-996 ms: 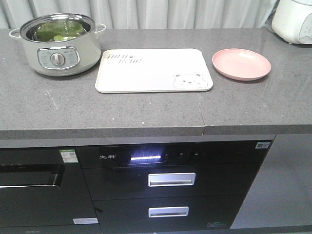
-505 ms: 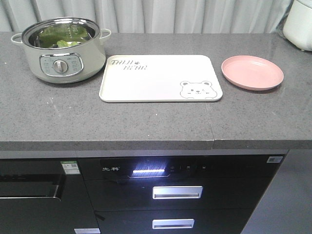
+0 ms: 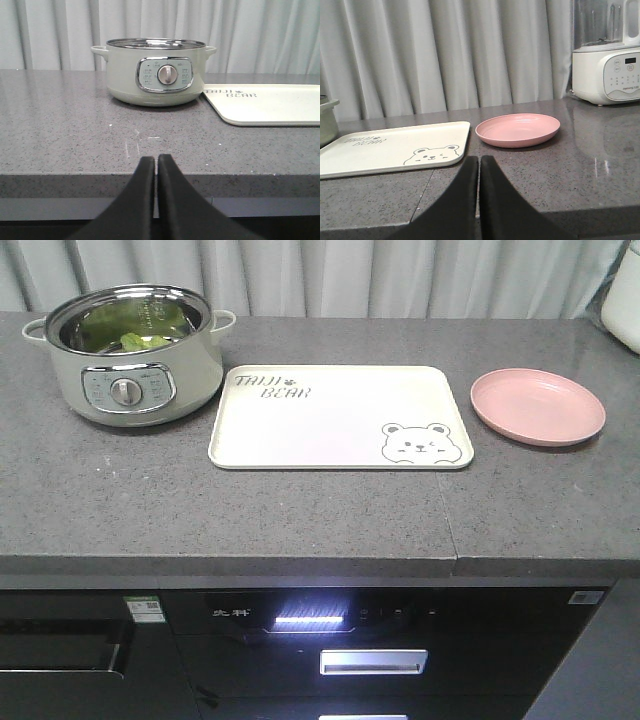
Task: Transfer vegetables to tray and serve
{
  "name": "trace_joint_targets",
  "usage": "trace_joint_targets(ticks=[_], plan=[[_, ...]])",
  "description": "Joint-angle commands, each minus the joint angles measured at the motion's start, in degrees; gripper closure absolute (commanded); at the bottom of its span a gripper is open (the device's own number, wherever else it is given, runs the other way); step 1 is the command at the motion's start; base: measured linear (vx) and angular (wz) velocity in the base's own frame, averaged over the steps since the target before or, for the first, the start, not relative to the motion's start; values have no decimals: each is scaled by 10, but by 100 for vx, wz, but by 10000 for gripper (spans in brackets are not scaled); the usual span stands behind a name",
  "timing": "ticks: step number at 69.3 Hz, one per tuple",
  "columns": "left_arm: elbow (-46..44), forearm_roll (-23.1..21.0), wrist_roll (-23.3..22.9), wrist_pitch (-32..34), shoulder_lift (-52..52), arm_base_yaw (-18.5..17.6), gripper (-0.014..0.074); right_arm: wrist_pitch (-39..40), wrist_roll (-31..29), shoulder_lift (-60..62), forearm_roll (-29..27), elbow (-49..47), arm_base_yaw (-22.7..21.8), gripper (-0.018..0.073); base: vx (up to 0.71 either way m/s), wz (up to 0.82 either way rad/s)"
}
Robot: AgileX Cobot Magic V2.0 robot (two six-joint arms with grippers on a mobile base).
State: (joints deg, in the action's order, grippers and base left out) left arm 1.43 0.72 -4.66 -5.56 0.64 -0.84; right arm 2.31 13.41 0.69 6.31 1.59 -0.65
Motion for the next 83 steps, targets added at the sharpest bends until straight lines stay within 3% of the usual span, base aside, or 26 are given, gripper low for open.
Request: trace_joint_targets(ticks=[1, 83], plan=[[16, -2, -6, 41, 8, 0, 602, 44, -2, 3, 6, 9, 0, 562, 8, 0], [16, -2, -6, 41, 8, 0, 602, 44, -2, 3, 6, 9, 0, 562, 7, -2]])
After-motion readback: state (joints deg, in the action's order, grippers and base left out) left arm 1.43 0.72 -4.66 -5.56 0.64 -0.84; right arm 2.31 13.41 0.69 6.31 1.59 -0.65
